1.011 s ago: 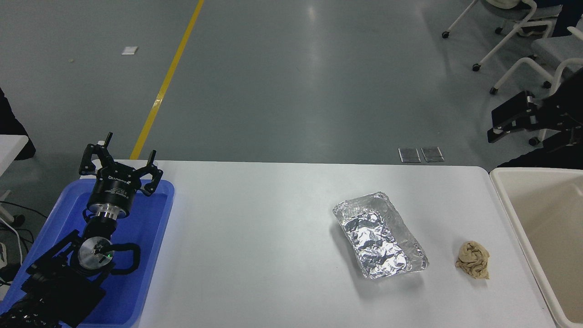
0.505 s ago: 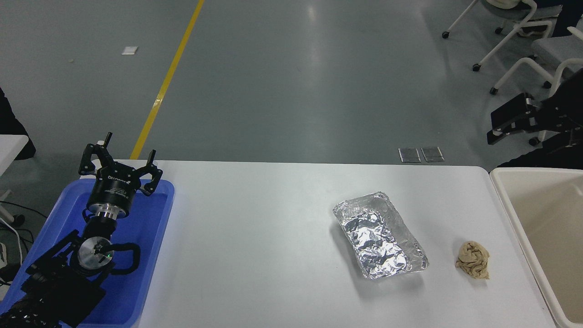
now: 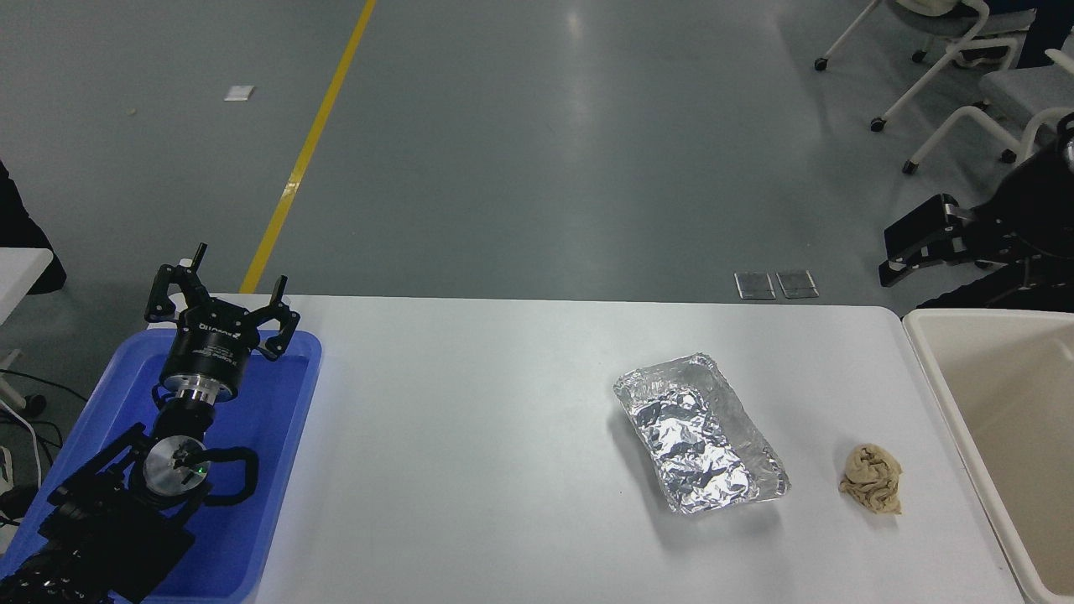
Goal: Pick up foil plate and place in dustbin
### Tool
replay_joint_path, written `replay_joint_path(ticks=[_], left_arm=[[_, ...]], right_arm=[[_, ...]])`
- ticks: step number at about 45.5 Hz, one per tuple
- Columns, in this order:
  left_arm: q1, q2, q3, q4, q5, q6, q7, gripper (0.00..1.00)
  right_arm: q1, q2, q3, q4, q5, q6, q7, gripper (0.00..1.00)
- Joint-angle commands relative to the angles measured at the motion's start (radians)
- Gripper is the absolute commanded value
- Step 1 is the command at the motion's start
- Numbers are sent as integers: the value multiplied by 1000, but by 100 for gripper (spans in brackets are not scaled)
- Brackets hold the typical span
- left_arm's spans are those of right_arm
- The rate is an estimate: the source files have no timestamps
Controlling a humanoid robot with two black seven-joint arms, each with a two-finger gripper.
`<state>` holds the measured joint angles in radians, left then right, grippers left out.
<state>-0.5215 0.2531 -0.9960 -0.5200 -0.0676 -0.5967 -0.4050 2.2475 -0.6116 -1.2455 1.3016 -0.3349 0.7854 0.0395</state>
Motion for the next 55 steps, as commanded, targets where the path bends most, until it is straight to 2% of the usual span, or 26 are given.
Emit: replay_joint_path(ticks=[1, 42, 55], left_arm=[[0, 0, -1, 0, 0, 0, 0, 100], [0, 0, 0, 0, -1, 0, 0, 100], [0, 0, 0, 0, -1, 0, 0, 100]], right_arm=[[-29, 1, 6, -30, -1, 0, -1, 100], [-51, 15, -18, -48, 22, 0, 2, 100], [-118, 21, 78, -50, 10, 0, 0, 100]])
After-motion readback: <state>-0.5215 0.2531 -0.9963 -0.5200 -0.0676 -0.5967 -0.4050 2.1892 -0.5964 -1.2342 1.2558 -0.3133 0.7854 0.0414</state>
